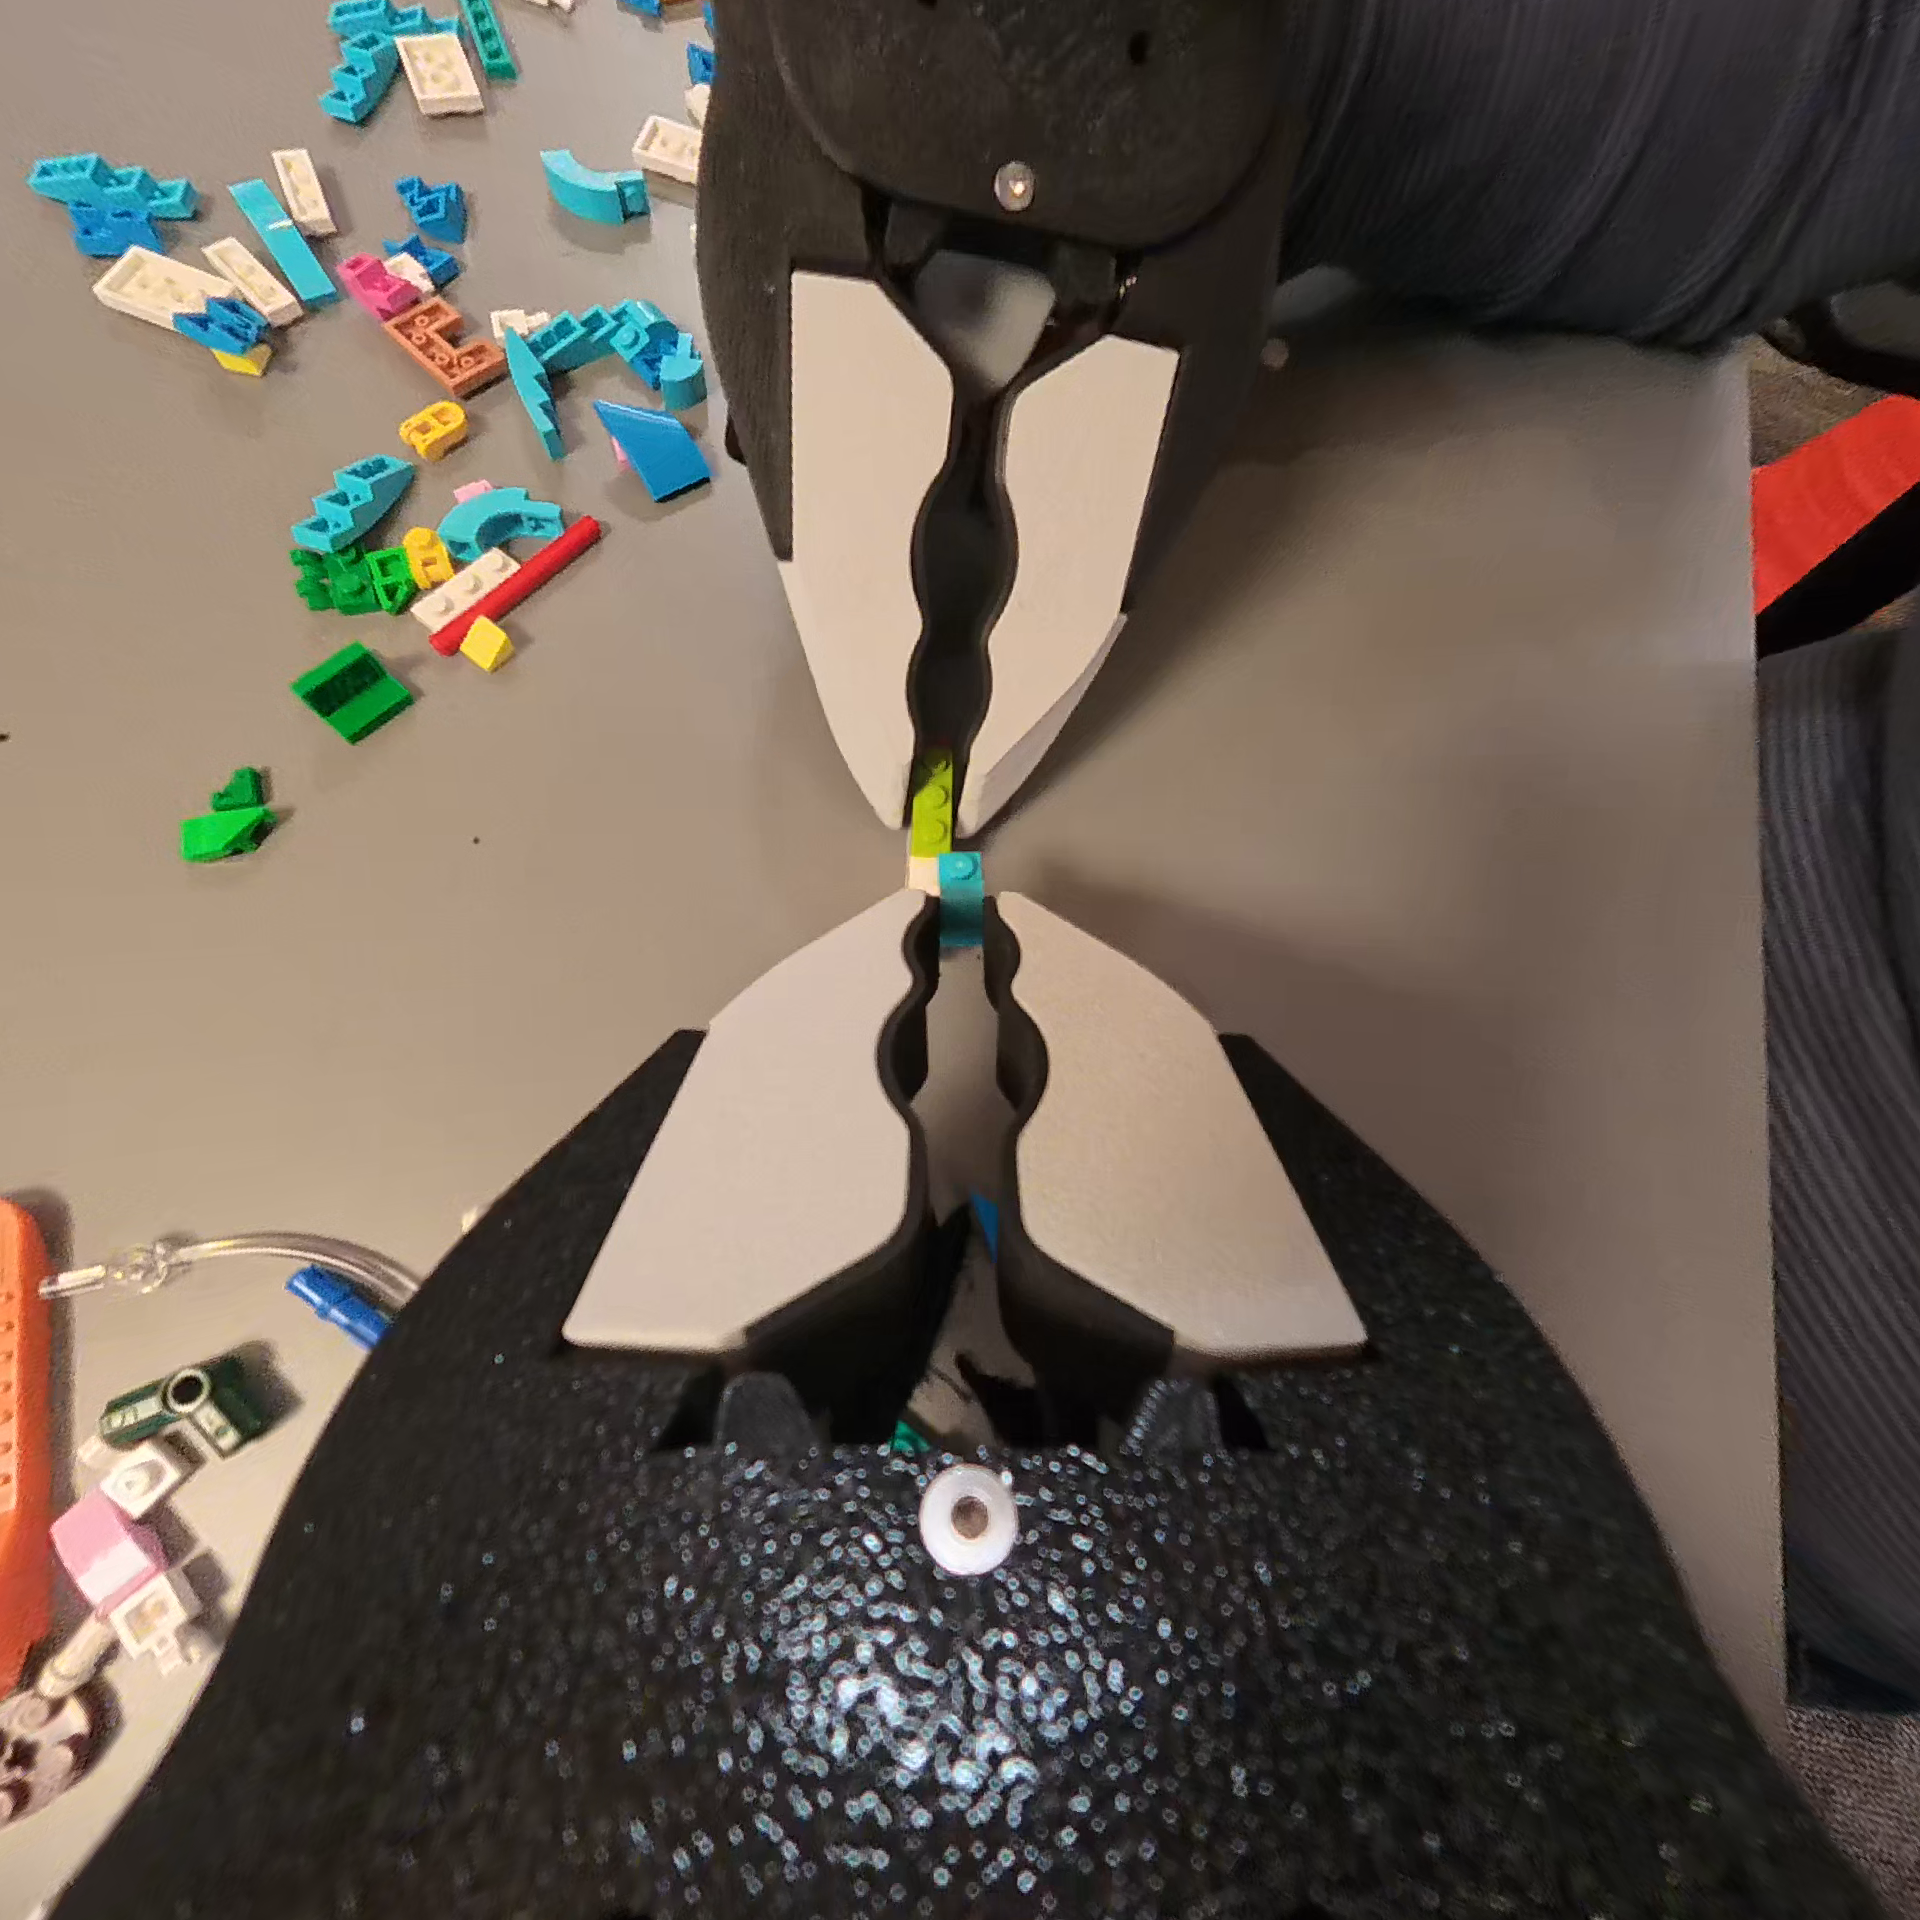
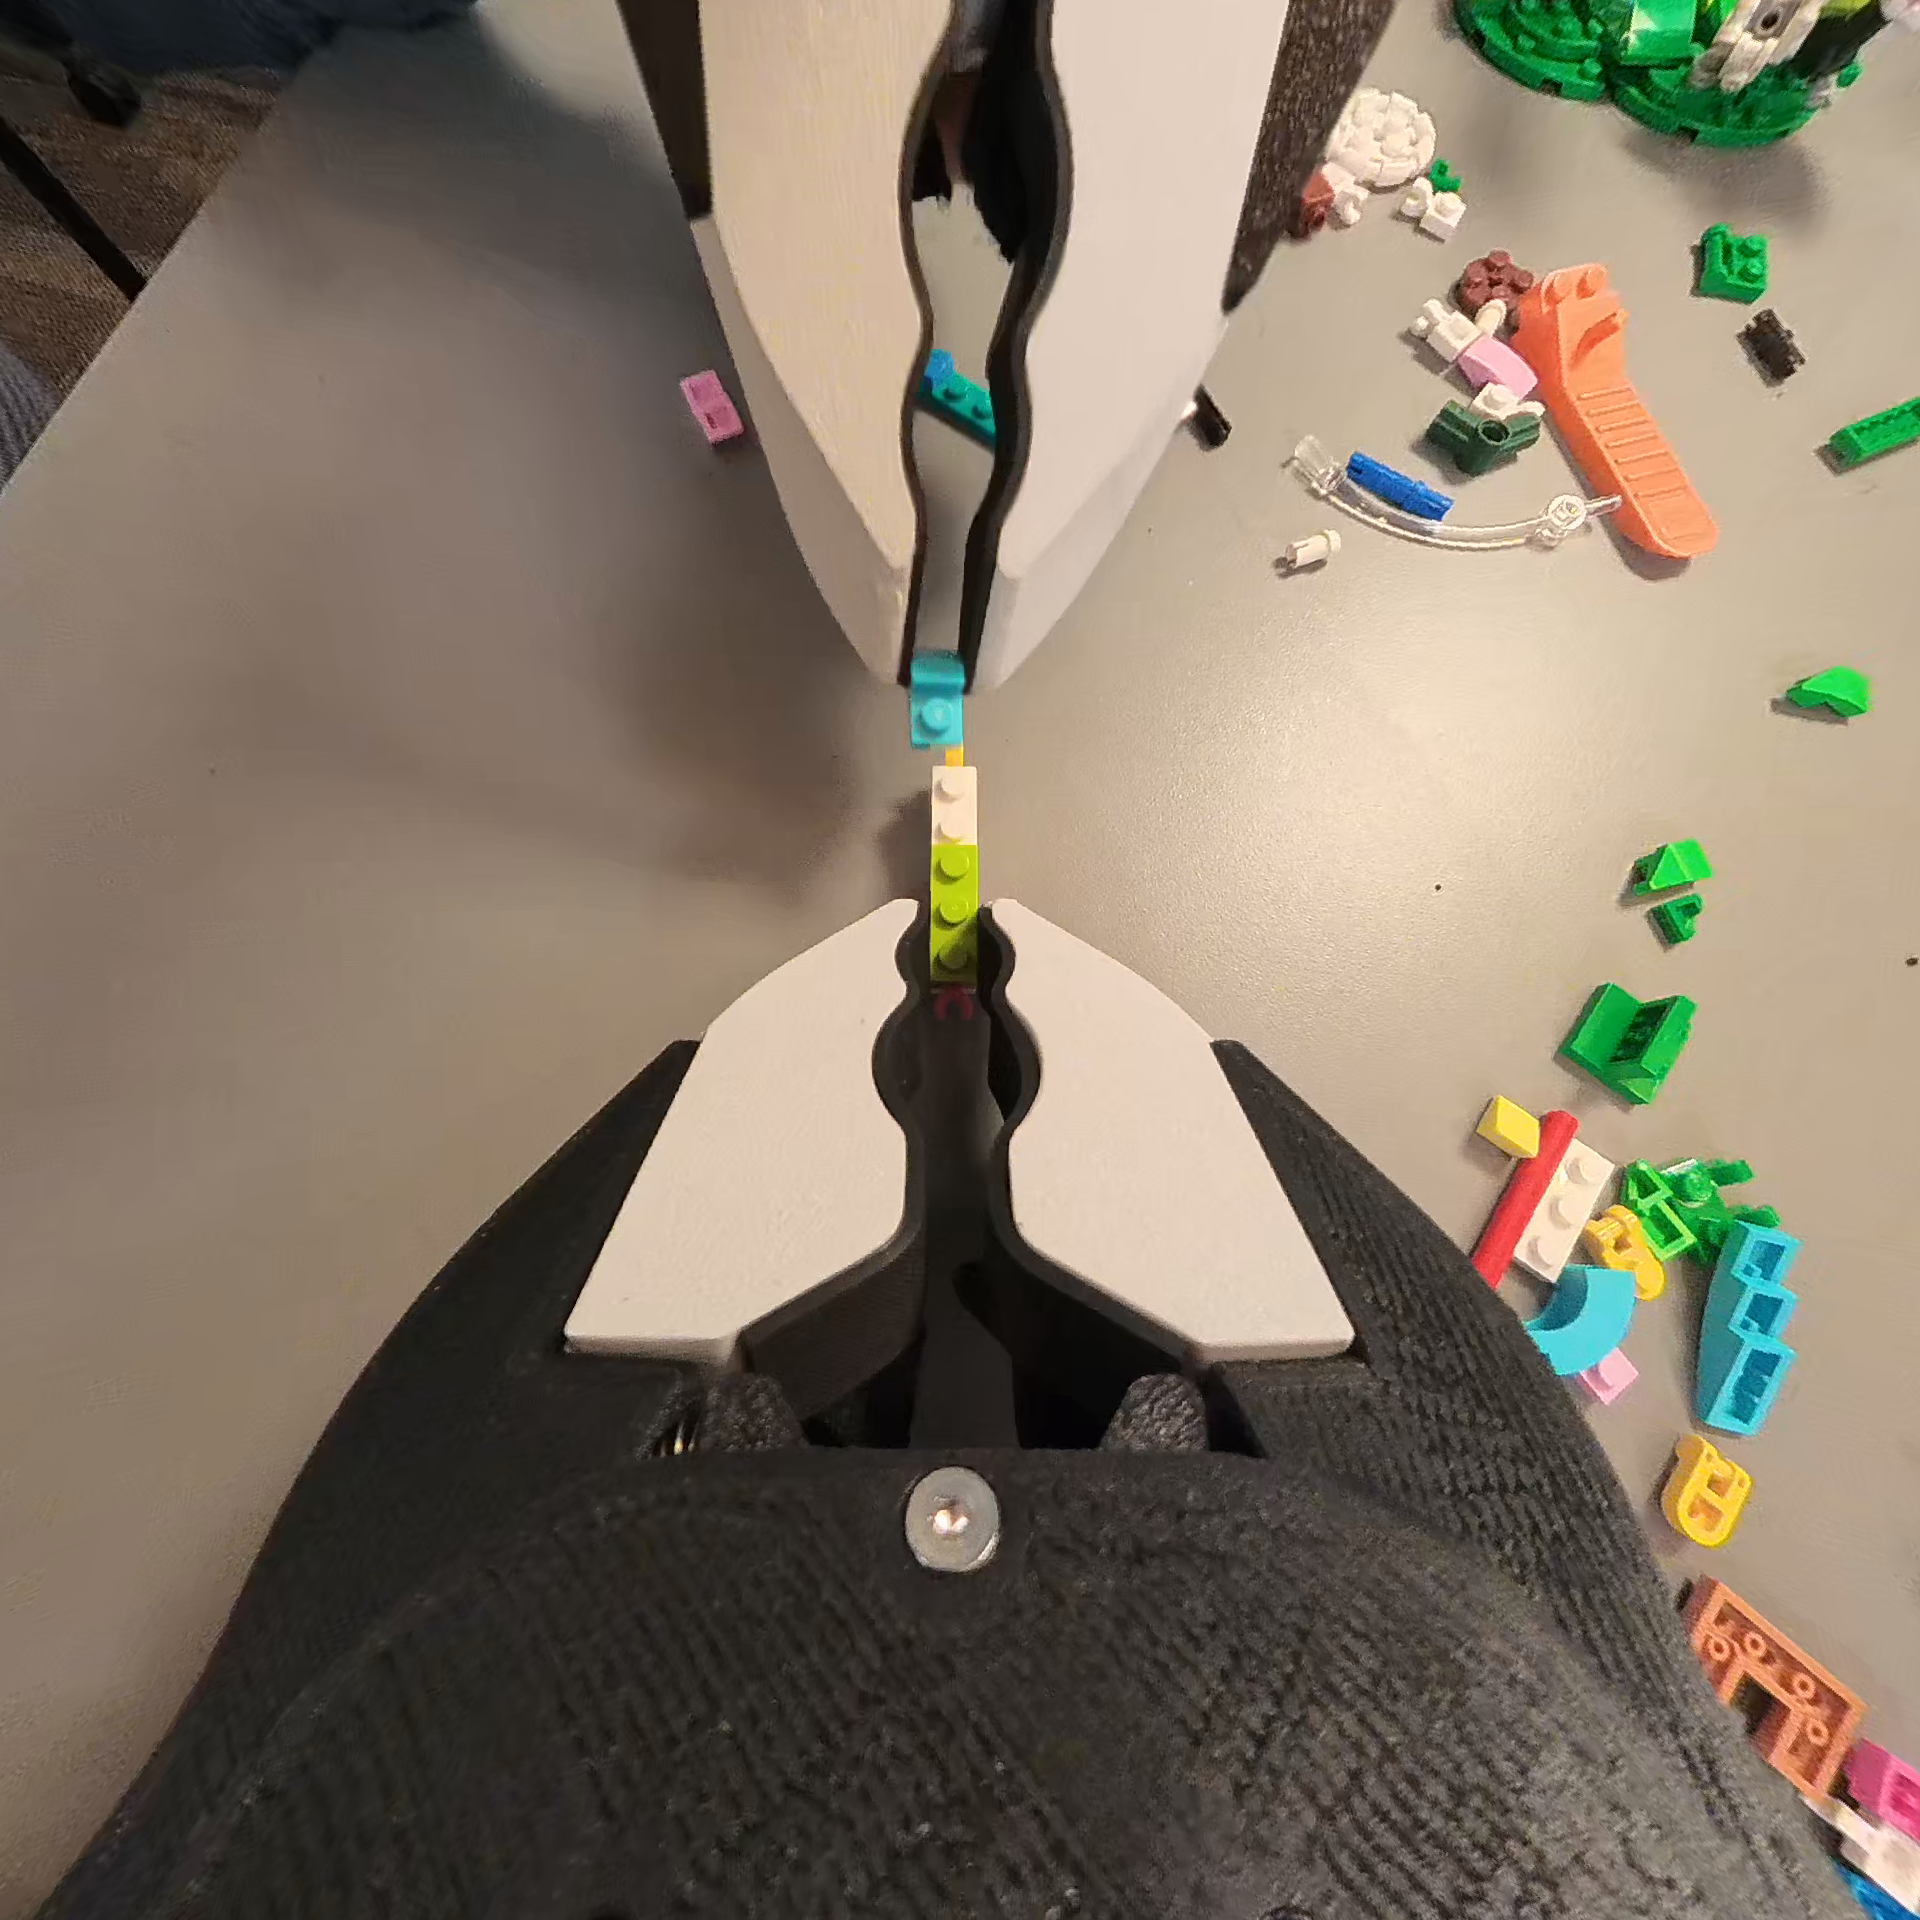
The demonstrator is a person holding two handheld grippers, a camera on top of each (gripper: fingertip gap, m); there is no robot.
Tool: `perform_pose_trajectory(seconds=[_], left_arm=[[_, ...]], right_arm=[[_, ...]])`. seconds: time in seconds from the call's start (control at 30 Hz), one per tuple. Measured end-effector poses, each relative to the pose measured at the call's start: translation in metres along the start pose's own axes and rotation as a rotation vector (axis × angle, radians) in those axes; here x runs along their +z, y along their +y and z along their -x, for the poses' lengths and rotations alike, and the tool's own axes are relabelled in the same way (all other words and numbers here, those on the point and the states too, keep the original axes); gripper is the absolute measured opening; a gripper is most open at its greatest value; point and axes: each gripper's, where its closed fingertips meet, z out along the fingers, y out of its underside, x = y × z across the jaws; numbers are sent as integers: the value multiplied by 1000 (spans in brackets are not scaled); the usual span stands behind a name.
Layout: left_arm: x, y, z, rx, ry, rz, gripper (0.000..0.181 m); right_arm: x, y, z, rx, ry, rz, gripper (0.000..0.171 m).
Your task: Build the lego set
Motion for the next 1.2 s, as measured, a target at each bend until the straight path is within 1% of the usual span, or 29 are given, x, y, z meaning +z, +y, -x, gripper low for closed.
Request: perform_pose_trajectory(seconds=[0.7, 0.87, 1.2], left_arm=[[17, -12, 1, 15, 0, -88, 7], [21, -11, 0, 29, 1, -83, 7], [20, 0, 6, 29, -27, -19, 7]], right_arm=[[0, 0, 0, -3, -1, -2, 7], [0, 0, 0, -3, -1, -2, 7], [0, 0, 0, -2, -2, -2, 7]])
